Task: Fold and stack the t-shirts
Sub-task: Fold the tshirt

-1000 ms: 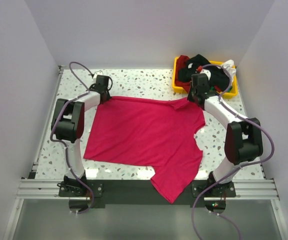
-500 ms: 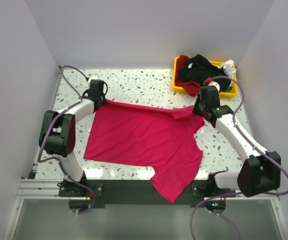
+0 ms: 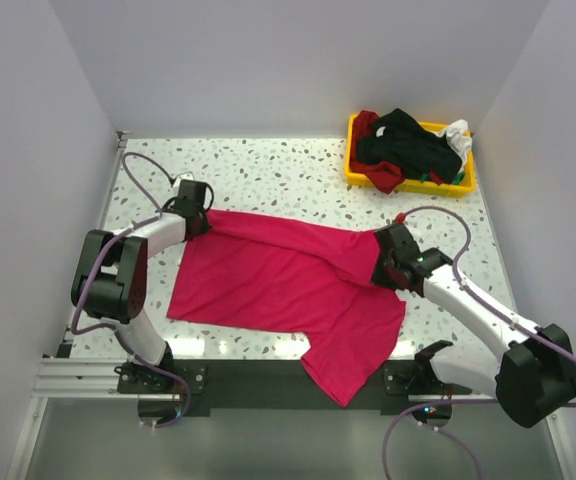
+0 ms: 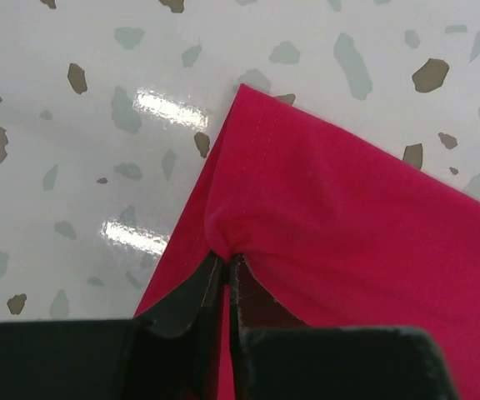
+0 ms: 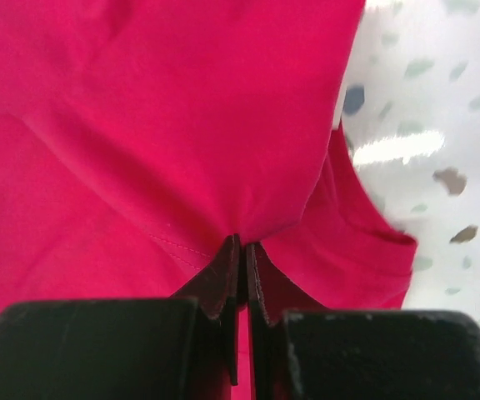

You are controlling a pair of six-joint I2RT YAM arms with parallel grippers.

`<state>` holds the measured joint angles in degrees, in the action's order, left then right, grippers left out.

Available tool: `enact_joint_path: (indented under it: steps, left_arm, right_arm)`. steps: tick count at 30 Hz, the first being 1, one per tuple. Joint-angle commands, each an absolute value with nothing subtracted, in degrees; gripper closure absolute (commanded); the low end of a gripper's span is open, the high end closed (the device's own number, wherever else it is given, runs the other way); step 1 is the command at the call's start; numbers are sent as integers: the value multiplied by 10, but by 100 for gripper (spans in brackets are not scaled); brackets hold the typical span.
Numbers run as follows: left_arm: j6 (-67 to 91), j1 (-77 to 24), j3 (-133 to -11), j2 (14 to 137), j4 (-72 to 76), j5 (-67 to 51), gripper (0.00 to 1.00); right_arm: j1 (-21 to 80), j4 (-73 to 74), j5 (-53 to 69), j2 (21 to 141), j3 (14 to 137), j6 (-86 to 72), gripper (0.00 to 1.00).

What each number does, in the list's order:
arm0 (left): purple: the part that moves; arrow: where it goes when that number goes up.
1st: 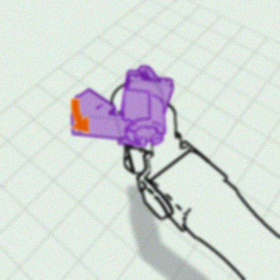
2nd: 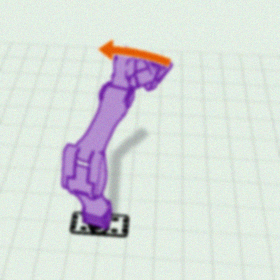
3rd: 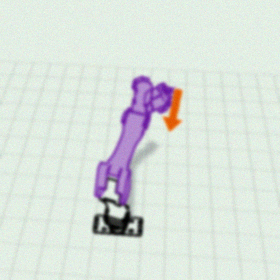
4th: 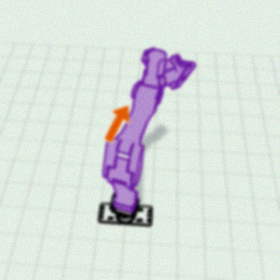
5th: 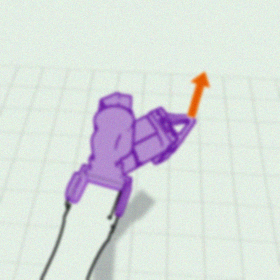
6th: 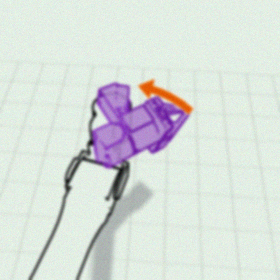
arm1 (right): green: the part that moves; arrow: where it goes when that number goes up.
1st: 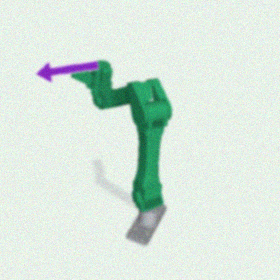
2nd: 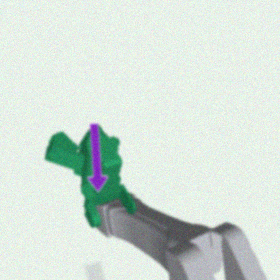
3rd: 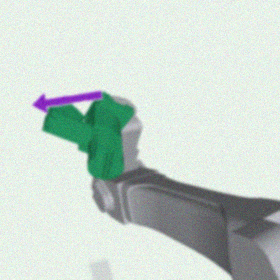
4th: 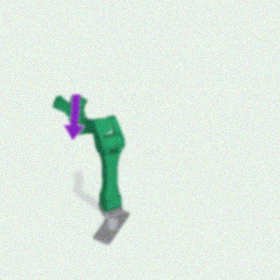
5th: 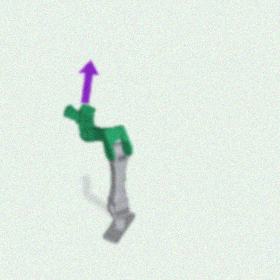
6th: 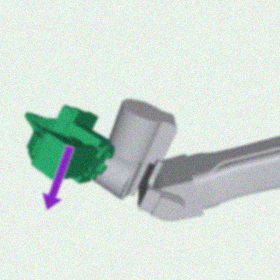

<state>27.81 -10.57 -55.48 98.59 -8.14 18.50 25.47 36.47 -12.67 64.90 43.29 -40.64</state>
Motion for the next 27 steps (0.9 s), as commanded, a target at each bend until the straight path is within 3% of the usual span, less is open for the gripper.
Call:
enact_joint_path:
  steps: [1, 3, 5, 6, 7, 8, 9, 10, 13, 27]
  left_arm:
    - [307, -101, -543, 954, -103, 212, 88]
    - [315, -101, -542, 945, -126, 221, 70]
    - [320, -101, -549, 940, -154, 228, 57]
    - [320, -101, -553, 937, -161, 228, 38]
    - [321, -101, -562, 933, -170, 232, 34]
    - [323, -101, -567, 926, -188, 236, 22]
    - [327, -101, -574, 922, -201, 241, 19]
    - [330, -101, -594, 917, -227, 252, 13]
    - [319, -101, -622, 897, -237, 223, 0]
    - [291, -102, -679, 1025, -150, 27, 0]
  right_arm:
    - [289, 390, -131, 654, 387, -509, 96]
    - [307, 380, -113, 655, 364, -528, 89]
    - [309, 374, -103, 653, 366, -525, 70]
    - [309, 379, -106, 649, 383, -513, 64]
    - [310, 394, -114, 644, 396, -505, 45]
    - [309, 402, -134, 640, 410, -487, 32]
    - [309, 410, -142, 635, 438, -480, 21]
    - [309, 421, -148, 627, 453, -463, 4]
    - [309, 402, -164, 631, 491, -441, 1]
    - [209, 208, -33, 881, 547, -396, 2]
